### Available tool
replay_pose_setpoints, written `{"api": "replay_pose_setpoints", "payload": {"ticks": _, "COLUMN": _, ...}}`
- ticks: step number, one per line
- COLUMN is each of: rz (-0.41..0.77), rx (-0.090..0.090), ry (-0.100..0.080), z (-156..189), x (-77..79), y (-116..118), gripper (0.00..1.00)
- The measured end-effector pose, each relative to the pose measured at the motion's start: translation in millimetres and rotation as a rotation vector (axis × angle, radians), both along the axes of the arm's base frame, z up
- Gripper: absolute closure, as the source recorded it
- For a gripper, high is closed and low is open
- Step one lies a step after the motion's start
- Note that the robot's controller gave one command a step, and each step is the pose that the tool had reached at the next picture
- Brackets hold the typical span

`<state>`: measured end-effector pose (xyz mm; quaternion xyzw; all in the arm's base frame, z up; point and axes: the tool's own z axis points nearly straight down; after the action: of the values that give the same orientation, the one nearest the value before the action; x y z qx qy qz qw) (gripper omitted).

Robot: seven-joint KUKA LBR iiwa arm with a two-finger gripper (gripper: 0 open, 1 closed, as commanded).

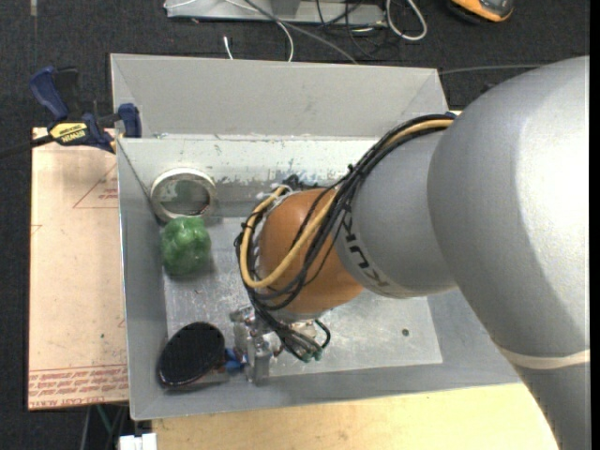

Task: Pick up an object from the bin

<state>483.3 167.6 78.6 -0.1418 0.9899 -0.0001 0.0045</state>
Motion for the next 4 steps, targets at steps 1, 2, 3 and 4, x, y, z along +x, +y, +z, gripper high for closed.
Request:
{"api": "replay_pose_setpoints", "payload": {"ticks": 1, "rz": -0.015, "rx": -0.002, "ry": 0.005, "z": -1.0, "x": 2.1, "y": 0.5, "gripper": 1.0}}
{"api": "replay_pose_setpoints", "payload": {"ticks": 2, "rz": 0.228, "rx": -0.002, "ry": 0.003, "z": 25.4, "x": 12.0, "y": 16.3, "gripper": 1.0}}
{"api": "replay_pose_setpoints", "payload": {"ticks": 3, "rz": -0.034, "rx": -0.002, "ry": 0.008, "z": 102.3, "x": 25.6, "y": 10.4, "gripper": 1.0}}
{"api": "replay_pose_setpoints", "payload": {"ticks": 4, "rz": 0.303, "rx": -0.002, "ry": 0.006, "z": 106.5, "x": 15.8, "y": 27.6, "gripper": 1.0}}
